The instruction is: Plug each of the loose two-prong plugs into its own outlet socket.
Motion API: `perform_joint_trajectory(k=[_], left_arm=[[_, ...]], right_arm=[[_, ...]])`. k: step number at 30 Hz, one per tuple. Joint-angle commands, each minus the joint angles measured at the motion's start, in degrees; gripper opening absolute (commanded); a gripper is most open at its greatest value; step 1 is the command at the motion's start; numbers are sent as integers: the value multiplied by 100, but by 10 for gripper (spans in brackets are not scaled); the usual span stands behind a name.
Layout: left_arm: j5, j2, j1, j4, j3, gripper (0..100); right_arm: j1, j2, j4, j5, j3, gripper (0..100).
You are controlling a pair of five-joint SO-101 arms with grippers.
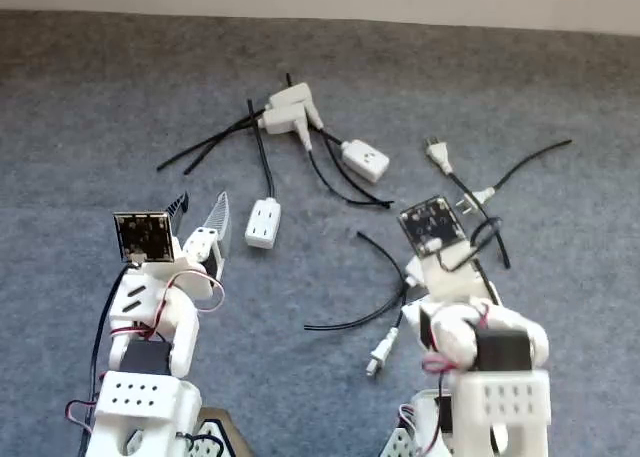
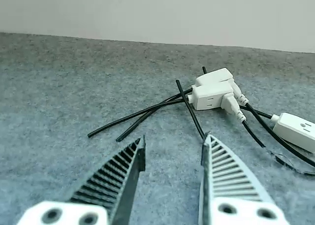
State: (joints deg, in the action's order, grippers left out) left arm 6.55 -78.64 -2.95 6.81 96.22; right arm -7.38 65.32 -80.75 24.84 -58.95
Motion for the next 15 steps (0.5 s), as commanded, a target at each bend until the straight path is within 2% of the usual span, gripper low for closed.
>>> perform_joint_trajectory(k=[1, 5, 8, 11, 15], left_arm=[[97, -13, 31, 18, 13, 200], [88, -13, 110, 18, 22, 200], [88, -13, 110, 18, 22, 200], [88, -13, 110, 18, 22, 200], [88, -13, 110, 18, 22, 200]], right_arm=[[66, -1525, -418, -334, 875, 125], [57, -2949, -1270, -1002, 2484, 125], [-224, -3503, -1763, -1538, 3398, 125], [-822, -3793, -2026, -2268, 3679, 123], [-1420, -4101, -1815, -3596, 3574, 123]])
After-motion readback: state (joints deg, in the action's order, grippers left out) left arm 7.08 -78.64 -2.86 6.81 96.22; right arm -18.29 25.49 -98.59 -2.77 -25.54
